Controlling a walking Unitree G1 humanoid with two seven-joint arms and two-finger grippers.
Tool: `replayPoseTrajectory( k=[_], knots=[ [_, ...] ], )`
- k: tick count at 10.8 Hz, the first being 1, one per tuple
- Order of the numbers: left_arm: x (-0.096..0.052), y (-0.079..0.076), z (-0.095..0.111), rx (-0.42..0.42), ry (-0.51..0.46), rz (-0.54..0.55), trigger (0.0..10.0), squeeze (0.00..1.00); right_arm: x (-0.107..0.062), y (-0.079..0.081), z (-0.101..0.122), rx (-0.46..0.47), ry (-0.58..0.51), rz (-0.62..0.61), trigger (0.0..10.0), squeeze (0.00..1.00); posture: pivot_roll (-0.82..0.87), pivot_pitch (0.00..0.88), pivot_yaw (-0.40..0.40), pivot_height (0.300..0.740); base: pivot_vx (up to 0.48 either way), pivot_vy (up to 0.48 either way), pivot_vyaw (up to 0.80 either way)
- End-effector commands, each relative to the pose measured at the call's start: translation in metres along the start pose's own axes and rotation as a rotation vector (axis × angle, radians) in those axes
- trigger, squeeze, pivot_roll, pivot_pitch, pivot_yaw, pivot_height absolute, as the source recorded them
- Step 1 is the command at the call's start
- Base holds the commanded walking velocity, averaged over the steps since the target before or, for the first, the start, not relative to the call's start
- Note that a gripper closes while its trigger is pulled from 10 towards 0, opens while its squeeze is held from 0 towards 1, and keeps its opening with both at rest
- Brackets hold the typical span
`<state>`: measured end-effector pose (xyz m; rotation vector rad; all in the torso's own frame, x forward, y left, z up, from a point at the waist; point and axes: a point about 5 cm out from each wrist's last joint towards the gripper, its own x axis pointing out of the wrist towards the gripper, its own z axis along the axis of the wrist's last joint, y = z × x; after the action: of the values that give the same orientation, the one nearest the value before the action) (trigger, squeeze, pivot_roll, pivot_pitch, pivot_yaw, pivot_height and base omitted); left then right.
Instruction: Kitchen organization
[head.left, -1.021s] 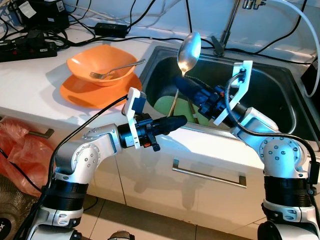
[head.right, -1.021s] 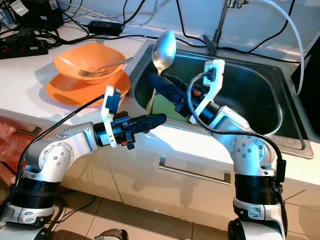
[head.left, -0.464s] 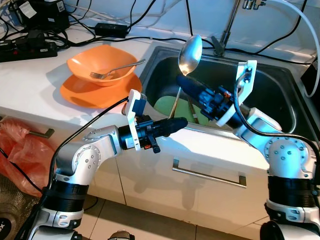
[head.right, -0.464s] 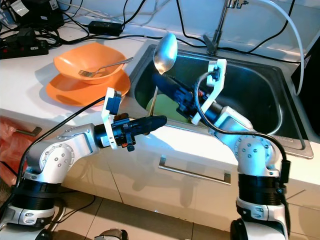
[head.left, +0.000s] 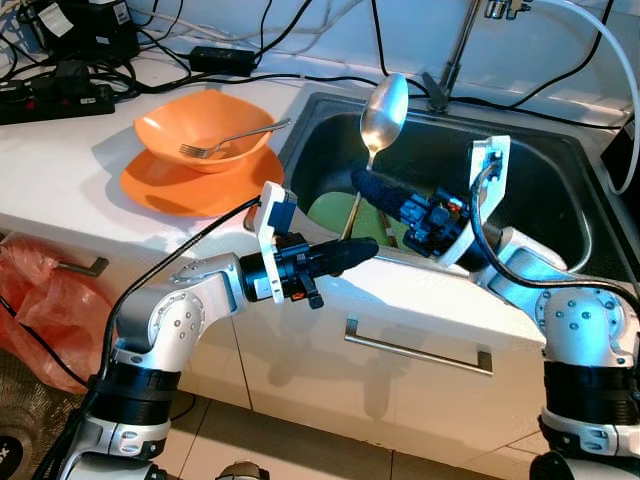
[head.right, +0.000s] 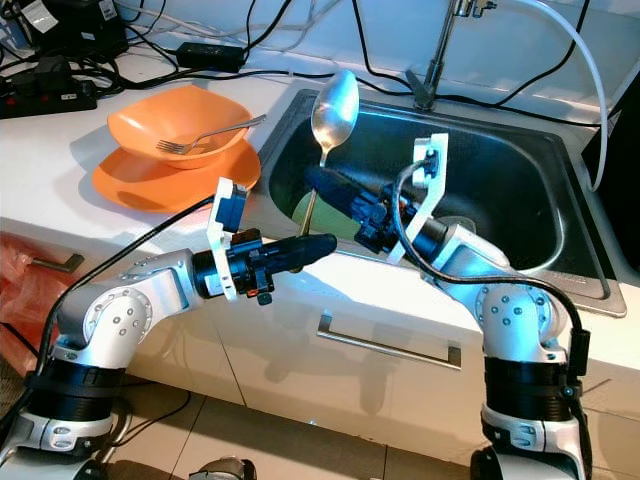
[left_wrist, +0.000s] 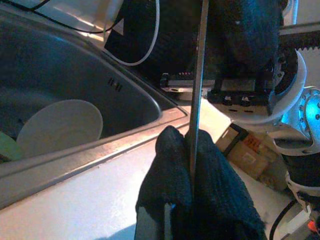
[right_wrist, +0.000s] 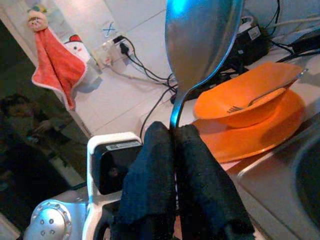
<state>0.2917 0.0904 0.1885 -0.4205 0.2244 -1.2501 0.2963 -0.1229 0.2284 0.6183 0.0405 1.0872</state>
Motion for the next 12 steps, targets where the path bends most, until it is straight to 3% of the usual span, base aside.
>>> replayPoseTrajectory(
  k=[1, 5, 6, 7, 12],
  knots=[
    [0.002, -0.003, 0.001, 0.011, -0.001, -0.025, 0.0, 0.0, -0.006, -0.003, -0.004, 0.002, 0.025, -0.024, 0.0, 0.0, 0.04, 0.048, -0.045, 0.74, 0.0, 0.0, 0.0],
    [0.002, -0.003, 0.0, 0.013, 0.002, -0.024, 0.0, 0.0, -0.007, -0.005, -0.005, -0.002, 0.029, -0.034, 0.0, 0.0, 0.04, 0.047, -0.044, 0.74, 0.0, 0.0, 0.0],
    [0.003, -0.002, -0.001, -0.013, -0.002, -0.021, 2.0, 0.0, -0.007, -0.007, -0.005, -0.003, 0.027, -0.051, 0.0, 0.0, 0.04, 0.047, -0.047, 0.74, 0.0, 0.0, 0.0],
    [0.004, -0.003, -0.003, -0.026, -0.002, -0.028, 10.0, 1.0, -0.007, -0.01, -0.004, -0.007, 0.018, -0.072, 0.0, 0.0, 0.04, 0.047, -0.047, 0.74, 0.0, 0.0, 0.0],
    [0.003, -0.001, -0.005, -0.031, -0.021, 0.017, 10.0, 1.0, -0.005, -0.044, 0.005, -0.021, -0.121, -0.378, 0.0, 0.0, 0.06, 0.047, -0.045, 0.74, 0.0, 0.0, 0.0]
  ],
)
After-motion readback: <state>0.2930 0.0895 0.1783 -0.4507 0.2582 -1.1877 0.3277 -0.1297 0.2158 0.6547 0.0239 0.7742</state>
